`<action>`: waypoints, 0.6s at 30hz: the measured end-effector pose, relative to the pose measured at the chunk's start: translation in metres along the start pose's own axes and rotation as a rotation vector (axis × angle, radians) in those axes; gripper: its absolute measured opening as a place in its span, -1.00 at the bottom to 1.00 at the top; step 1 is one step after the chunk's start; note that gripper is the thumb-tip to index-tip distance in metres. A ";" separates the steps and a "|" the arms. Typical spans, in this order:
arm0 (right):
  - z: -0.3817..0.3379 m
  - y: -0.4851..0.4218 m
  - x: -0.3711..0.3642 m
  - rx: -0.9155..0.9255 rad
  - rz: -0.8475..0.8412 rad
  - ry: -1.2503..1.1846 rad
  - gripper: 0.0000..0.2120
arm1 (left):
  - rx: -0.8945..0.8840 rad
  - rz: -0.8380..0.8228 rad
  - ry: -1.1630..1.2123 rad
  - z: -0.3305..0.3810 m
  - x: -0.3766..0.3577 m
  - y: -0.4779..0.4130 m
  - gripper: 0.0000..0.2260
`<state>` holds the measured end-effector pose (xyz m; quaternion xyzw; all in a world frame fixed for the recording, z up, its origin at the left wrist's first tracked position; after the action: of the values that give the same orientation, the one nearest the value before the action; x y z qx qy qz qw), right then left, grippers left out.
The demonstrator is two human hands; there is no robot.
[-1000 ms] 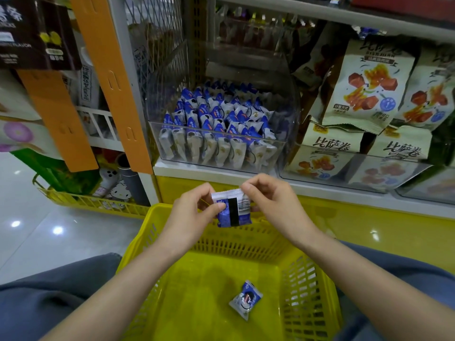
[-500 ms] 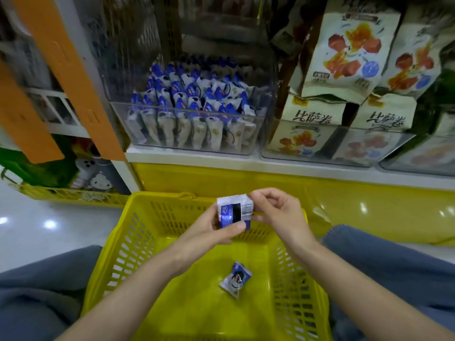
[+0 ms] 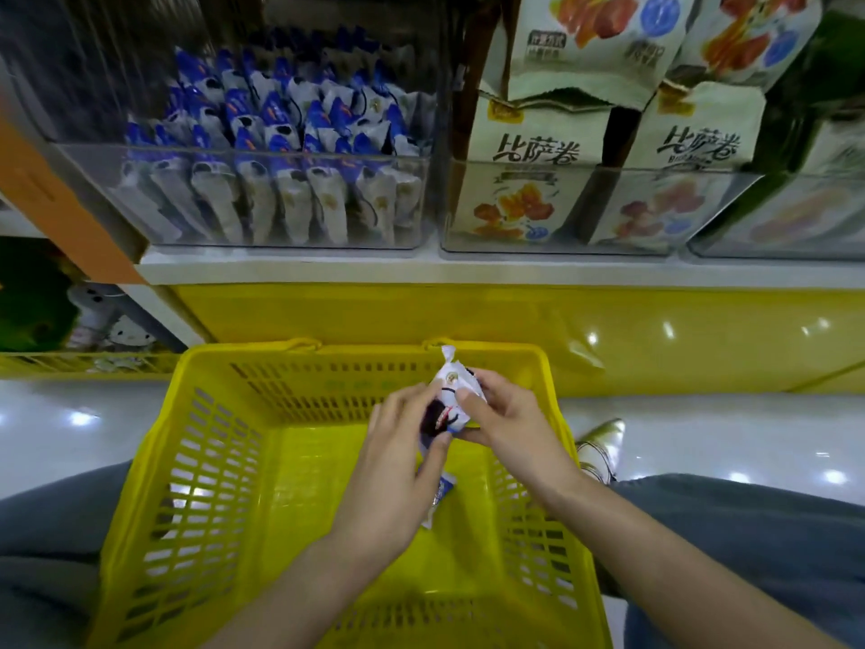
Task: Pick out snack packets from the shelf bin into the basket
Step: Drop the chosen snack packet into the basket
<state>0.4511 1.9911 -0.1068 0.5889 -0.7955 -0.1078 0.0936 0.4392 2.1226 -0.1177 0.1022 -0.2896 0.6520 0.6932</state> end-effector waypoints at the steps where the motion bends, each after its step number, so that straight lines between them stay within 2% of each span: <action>1: 0.001 0.000 0.003 0.011 0.000 0.011 -0.74 | 0.074 0.037 0.011 -0.003 0.001 -0.004 -0.56; 4: 0.003 -0.002 0.006 0.025 -0.023 0.052 -0.75 | 0.355 -0.020 0.160 -0.013 -0.004 -0.015 -0.63; 7: 0.010 -0.005 0.010 0.039 0.013 0.120 -0.81 | 0.499 -0.146 0.312 -0.028 -0.012 -0.020 -0.75; 9: 0.018 -0.011 0.021 0.167 0.136 0.345 -0.85 | 0.573 -0.161 0.287 -0.046 -0.017 -0.019 -0.76; 11: 0.028 -0.020 0.036 0.311 0.281 0.706 -0.73 | 0.618 -0.167 0.222 -0.069 -0.025 -0.018 -0.76; 13: 0.039 -0.029 0.050 0.347 0.382 0.928 -0.59 | 0.640 -0.187 0.137 -0.096 -0.034 -0.015 -0.76; 16: 0.057 -0.036 0.062 0.295 0.423 1.029 -0.51 | 0.734 -0.204 0.049 -0.137 -0.050 -0.005 -0.76; 18: 0.067 -0.040 0.067 0.227 0.421 0.978 -0.54 | 0.804 -0.215 0.014 -0.162 -0.059 0.005 -0.76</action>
<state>0.4500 1.9202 -0.1806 0.4046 -0.7665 0.2863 0.4084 0.4786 2.1575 -0.2820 0.3900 0.0053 0.6377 0.6642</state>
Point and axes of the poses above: each hand's wrist, its own y-axis away from the middle knuckle, its own x-axis out of the back of the hand, z = x × y, the point moved 1 cm from there along -y, towards the middle knuckle, and after that the axes turned 13 degrees about z, right-handed, at the moved point
